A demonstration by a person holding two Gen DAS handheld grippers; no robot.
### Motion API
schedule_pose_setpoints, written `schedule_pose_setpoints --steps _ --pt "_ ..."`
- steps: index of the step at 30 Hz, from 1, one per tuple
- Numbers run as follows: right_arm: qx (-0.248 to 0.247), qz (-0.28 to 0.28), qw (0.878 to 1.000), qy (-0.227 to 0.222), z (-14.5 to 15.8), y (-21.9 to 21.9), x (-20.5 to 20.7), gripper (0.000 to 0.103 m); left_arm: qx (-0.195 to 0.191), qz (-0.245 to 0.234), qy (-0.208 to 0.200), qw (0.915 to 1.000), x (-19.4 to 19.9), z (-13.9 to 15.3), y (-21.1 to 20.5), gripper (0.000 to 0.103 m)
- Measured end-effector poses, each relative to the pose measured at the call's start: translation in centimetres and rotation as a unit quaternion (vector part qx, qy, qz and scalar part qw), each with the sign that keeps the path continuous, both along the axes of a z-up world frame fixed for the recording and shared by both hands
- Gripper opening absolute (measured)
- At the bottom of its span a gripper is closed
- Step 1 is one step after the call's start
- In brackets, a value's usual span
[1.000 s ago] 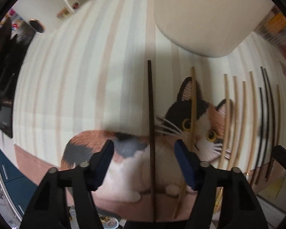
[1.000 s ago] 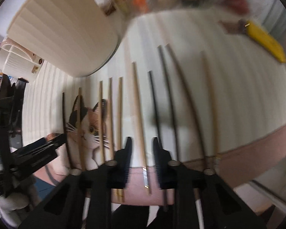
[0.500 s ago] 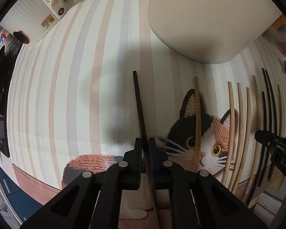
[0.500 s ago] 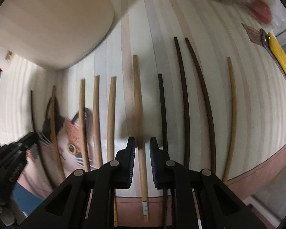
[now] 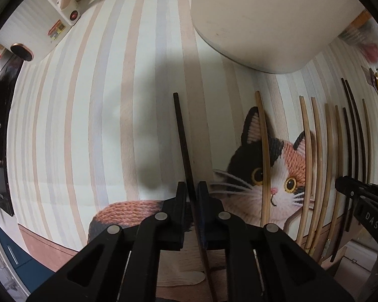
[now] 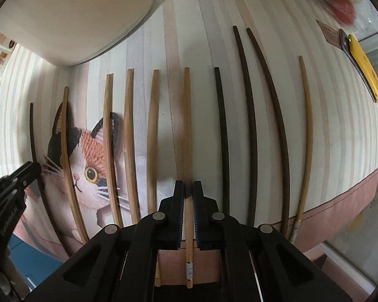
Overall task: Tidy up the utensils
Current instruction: 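Grasp a light wooden chopstick with the right tool while the left tool grasps a dark chopstick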
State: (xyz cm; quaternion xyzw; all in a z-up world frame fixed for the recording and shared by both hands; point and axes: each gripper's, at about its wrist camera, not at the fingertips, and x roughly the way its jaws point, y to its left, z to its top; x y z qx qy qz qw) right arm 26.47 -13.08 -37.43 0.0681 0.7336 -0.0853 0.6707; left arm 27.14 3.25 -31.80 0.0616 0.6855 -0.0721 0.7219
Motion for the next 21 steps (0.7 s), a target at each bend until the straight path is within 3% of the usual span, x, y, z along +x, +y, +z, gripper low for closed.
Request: schedule_pose_setpoints --steps 2,6,10,13,15,17,21 --pt "-0.003 -0.001 1.0 0.005 0.0 0.3 0.4 0.008 -0.002 -0.001 0.003 1.0 0.8 0.0 0.2 0.011" --pt "-0.004 -0.006 1.0 0.01 0.4 -0.4 1.6 0.008 -0.012 -0.025 0.008 0.9996 1.0 -0.2 -0.8 0.034" --pt "0.0 -0.009 1.0 0.018 0.5 -1.2 2.4 0.008 0.004 -0.029 0.001 0.9996 0.7 -0.3 -1.9 0.034" --pt "0.001 -0.006 1.0 0.021 0.6 -1.3 3.0 0.008 0.003 -0.023 -0.003 0.9997 0.6 -0.2 -1.9 0.029" --pt "-0.002 0.001 1.0 0.022 -0.2 -2.4 4.0 0.008 0.003 -0.014 -0.007 0.9999 0.3 0.0 -1.7 0.013" --pt "-0.003 0.003 1.0 0.022 -0.3 -2.5 4.4 0.009 -0.001 -0.004 -0.01 0.9999 0.4 0.0 -1.3 0.004" --pt "-0.003 -0.004 1.0 0.012 0.1 -2.0 4.4 0.007 0.003 0.012 -0.01 0.9999 0.5 0.1 -0.6 0.003"
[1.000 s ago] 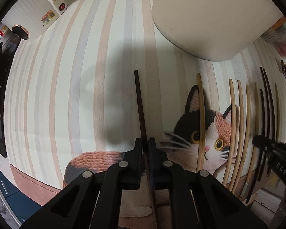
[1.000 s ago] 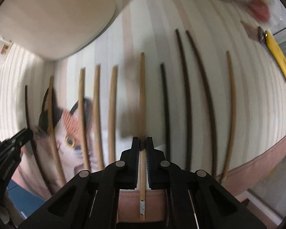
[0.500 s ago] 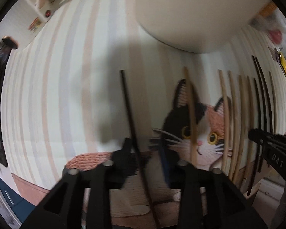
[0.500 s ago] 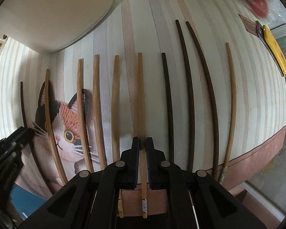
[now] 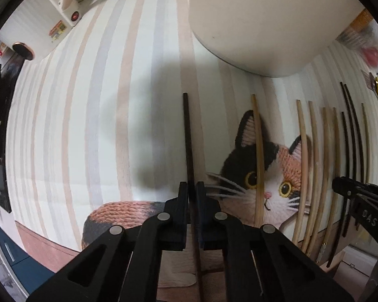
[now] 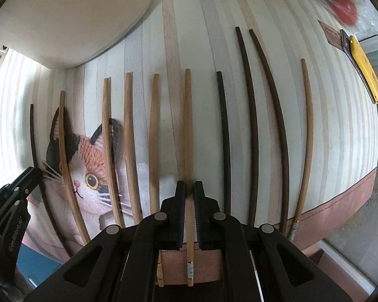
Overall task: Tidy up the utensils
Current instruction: 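Grasp a light wooden chopstick with the right tool while the left tool grasps a dark chopstick, then carry both chopsticks into the beige holder and open both tools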
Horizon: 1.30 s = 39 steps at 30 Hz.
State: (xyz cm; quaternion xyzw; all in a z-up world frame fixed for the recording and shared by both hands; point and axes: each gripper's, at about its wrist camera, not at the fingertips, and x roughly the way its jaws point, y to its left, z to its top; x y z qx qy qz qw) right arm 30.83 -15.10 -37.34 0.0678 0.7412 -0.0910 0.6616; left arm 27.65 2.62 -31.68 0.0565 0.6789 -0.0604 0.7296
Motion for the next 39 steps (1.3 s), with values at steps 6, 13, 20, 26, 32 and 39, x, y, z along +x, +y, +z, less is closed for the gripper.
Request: schedule_pose_setpoints --steps 6,13,20,26,32,39 --pt "0.029 -0.017 0.999 -0.035 2.0 -1.0 -1.0 0.007 0.017 0.009 -0.03 0.9994 -0.3 2.7 1.4 0.003" --pt "0.031 0.005 0.995 -0.09 5.9 -1.9 -0.2 0.007 0.023 0.022 -0.074 0.9967 -0.6 6.8 3.0 0.003" --pt "0.038 0.007 0.991 -0.127 9.1 -2.9 -1.1 0.007 0.024 0.058 -0.108 0.9921 -1.0 9.0 2.0 0.003" --pt "0.055 -0.001 0.985 -0.163 10.9 -3.5 -1.1 0.007 0.026 0.069 -0.15 0.9859 -1.2 12.0 2.1 0.003" --pt "0.065 0.002 0.98 -0.189 13.3 -3.8 -1.3 0.007 0.011 0.086 -0.192 0.9776 -1.2 15.4 3.0 0.003" --pt "0.079 0.008 0.971 -0.223 16.5 -3.7 -0.7 0.007 0.002 0.097 -0.241 0.9657 -1.1 19.4 3.5 0.003"
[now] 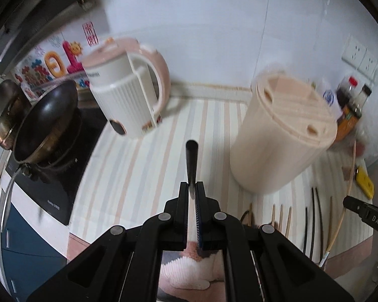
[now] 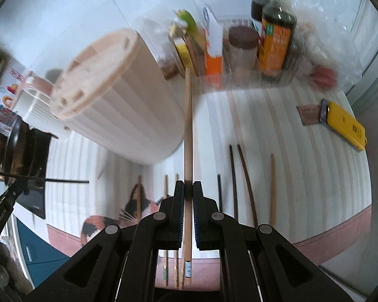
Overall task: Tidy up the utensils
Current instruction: 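Carry both chopsticks into the beige holder and open both tools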
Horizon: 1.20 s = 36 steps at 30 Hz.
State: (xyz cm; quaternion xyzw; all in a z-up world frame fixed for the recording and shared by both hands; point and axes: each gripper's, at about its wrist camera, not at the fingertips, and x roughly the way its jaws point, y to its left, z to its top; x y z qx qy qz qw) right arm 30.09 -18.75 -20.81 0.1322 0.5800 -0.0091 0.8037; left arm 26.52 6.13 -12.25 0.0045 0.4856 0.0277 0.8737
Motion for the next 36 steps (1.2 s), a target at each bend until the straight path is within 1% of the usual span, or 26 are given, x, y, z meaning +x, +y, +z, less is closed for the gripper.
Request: schedule_pose_setpoints --steps 8,11,14,19,24,27,29,32,36 --pt "0.011 0.02 0.998 -0.054 5.3 0.9 1.1 0.007 -0.008 0.007 -0.046 0.9989 0.8 4.6 0.8 0.002" --pt "0.02 0.028 0.997 -0.069 7.3 1.2 1.6 0.007 -0.02 0.004 -0.058 0.9981 1.0 6.6 0.9 0.002" --pt "0.034 0.034 0.995 -0.088 9.7 1.4 2.4 0.007 -0.033 -0.003 -0.075 0.9966 1.2 9.1 0.6 0.002" --pt "0.049 0.044 0.99 -0.128 14.0 1.8 4.2 0.007 -0.038 -0.02 -0.112 0.9928 1.5 13.5 -0.4 0.002" --pt "0.05 0.041 0.984 -0.169 17.7 1.8 6.7 0.007 -0.045 -0.035 -0.137 0.989 2.5 16.5 -1.5 0.002" --pt "0.05 0.033 0.98 -0.19 18.8 1.5 8.5 0.007 -0.05 -0.045 -0.148 0.9866 3.5 17.8 -2.5 0.002" --pt "0.05 0.027 0.978 -0.2 19.1 1.3 9.7 0.007 -0.056 -0.053 -0.147 0.9861 4.4 18.2 -3.2 0.002" --pt "0.046 0.019 0.977 -0.206 18.3 1.3 12.2 0.007 -0.065 -0.061 -0.139 0.9862 6.2 18.1 -4.5 0.002" --pt "0.036 0.013 0.976 -0.216 16.8 1.5 14.5 0.007 -0.071 -0.069 -0.119 0.988 8.8 16.9 -6.1 0.002"
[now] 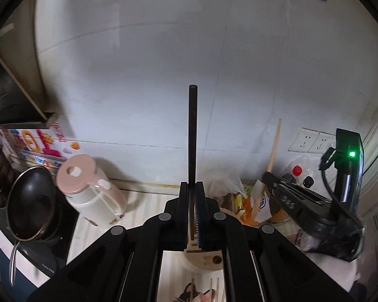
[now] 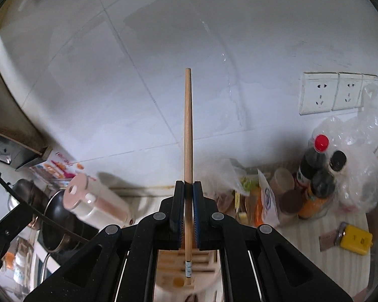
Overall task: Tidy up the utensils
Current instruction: 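Carry both chopsticks into the beige holder and open both tools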
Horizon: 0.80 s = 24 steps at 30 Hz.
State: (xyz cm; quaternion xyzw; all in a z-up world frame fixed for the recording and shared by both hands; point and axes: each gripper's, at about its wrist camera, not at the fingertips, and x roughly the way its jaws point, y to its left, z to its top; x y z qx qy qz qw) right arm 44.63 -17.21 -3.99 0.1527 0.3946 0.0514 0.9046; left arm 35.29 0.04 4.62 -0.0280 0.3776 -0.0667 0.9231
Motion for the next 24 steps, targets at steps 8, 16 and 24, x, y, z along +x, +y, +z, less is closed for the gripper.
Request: schedule_pose_setpoints --steps 8,16,24 --pt "-0.018 -0.013 0.998 -0.051 -1.8 0.0 2.5 0.007 -0.006 -0.016 0.048 0.9987 3.4 -3.3 -1.5 0.002" --pt "-0.01 -0.001 0.999 -0.044 -4.5 0.5 3.6 0.007 -0.009 -0.026 0.102 0.9944 5.1 -6.7 -2.1 0.002" --pt "0.001 0.049 0.999 0.018 -7.1 0.8 3.2 0.008 -0.018 -0.016 0.119 0.9926 4.5 -6.7 -2.1 0.008"
